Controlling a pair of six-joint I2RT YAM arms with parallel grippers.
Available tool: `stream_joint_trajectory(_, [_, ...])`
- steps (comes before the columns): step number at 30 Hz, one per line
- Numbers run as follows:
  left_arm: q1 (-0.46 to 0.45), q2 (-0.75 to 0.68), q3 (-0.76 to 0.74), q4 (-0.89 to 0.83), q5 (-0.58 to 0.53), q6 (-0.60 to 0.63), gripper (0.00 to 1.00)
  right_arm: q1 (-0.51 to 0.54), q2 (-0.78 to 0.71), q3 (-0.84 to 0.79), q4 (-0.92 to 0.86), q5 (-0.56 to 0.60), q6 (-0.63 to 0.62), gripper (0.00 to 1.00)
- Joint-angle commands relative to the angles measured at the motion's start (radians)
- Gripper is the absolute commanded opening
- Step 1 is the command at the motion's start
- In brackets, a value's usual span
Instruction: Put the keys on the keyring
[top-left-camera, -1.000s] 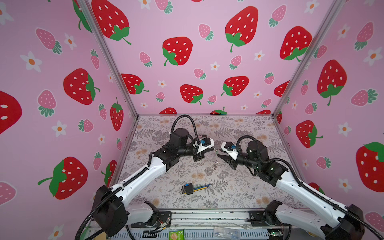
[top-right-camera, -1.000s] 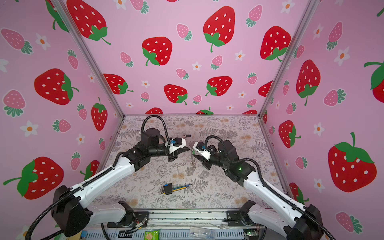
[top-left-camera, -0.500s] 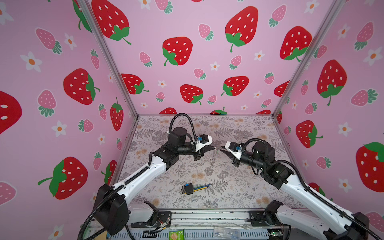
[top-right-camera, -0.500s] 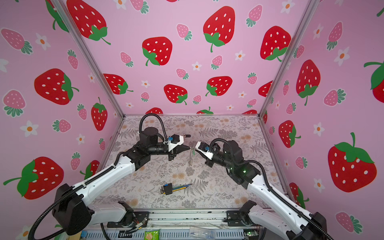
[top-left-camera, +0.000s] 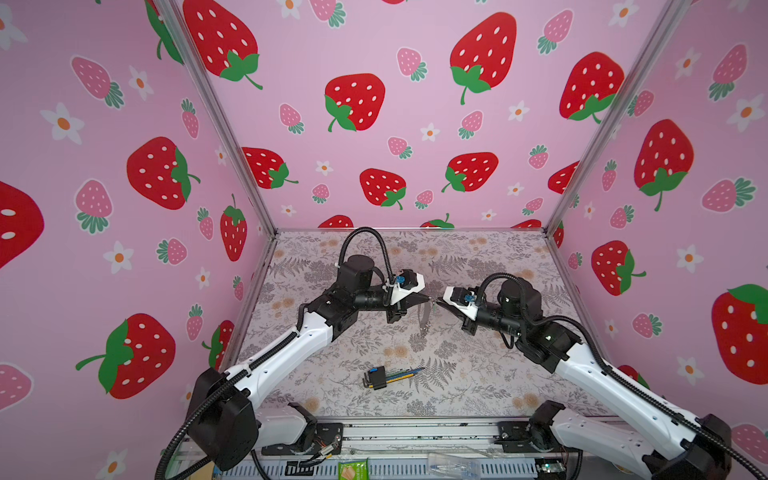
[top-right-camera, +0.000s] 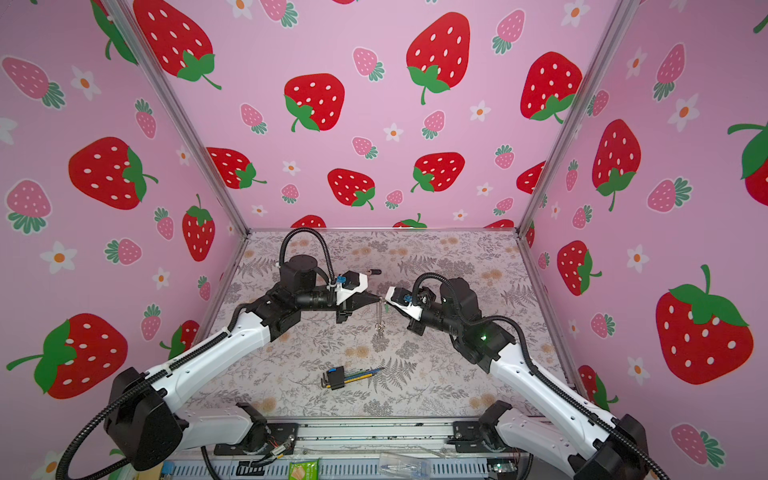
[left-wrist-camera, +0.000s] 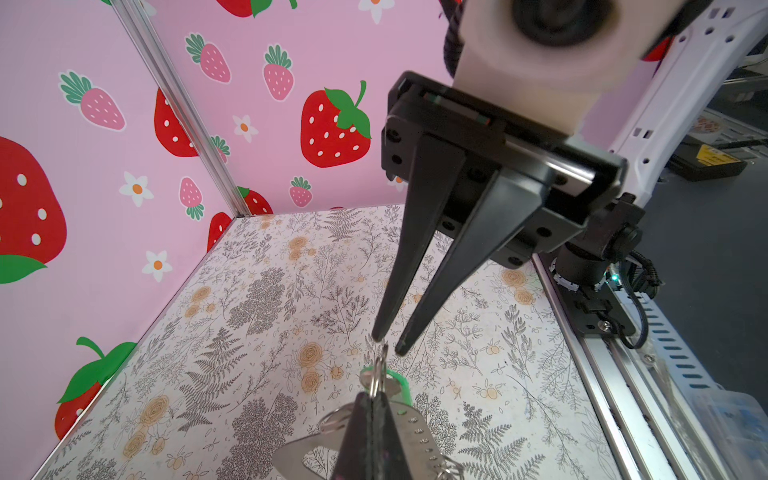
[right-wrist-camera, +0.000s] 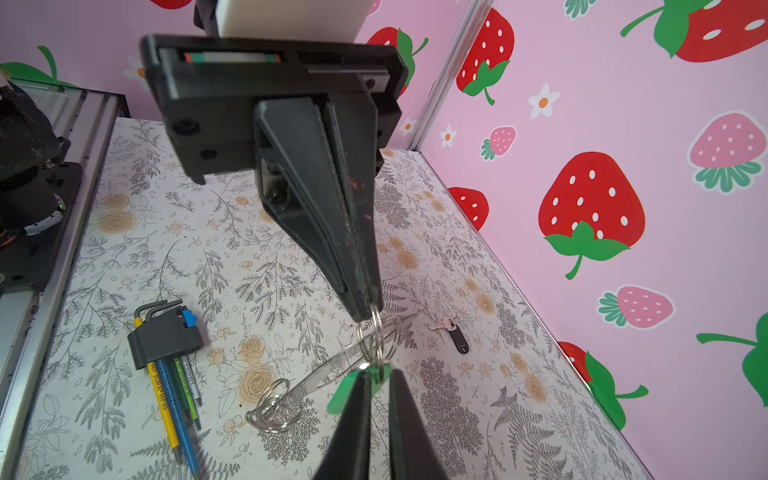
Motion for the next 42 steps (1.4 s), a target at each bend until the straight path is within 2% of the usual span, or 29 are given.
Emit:
stream_joint_trajectory(1, [-0.001,-0.024,0.031,-0.008,0.026,0.025,0.00,-0.005,0.002,0.032,-0.009,-0.024,-0.021,0.12])
stream_joint_trajectory(10, [-0.008,-0.029,0.034,-0.024,0.027,0.041,0.00,-0.005,0.024,0.037,-0.010,-0.033,-0.014,0.13])
stream_joint_trajectory(20, [-0.012,-0.045,0.037,-0.020,0.008,0.043,0.00,-0.005,0.017,0.035,-0.045,-0.038,-0.021,0.00])
stream_joint_trajectory(31, [-0.012,-0.051,0.045,-0.006,-0.008,0.031,0.00,-0.006,0.038,0.052,-0.128,-0.012,-0.040,0.00])
stream_joint_trajectory(37, [-0.016,-0.041,0.018,0.085,-0.017,-0.031,0.00,-0.004,0.062,0.063,-0.125,-0.043,-0.030,0.00])
stream_joint_trajectory(42, [-0.032,-0.028,-0.004,0.154,-0.029,-0.070,0.00,-0.003,0.045,0.043,-0.079,-0.017,0.003,0.01])
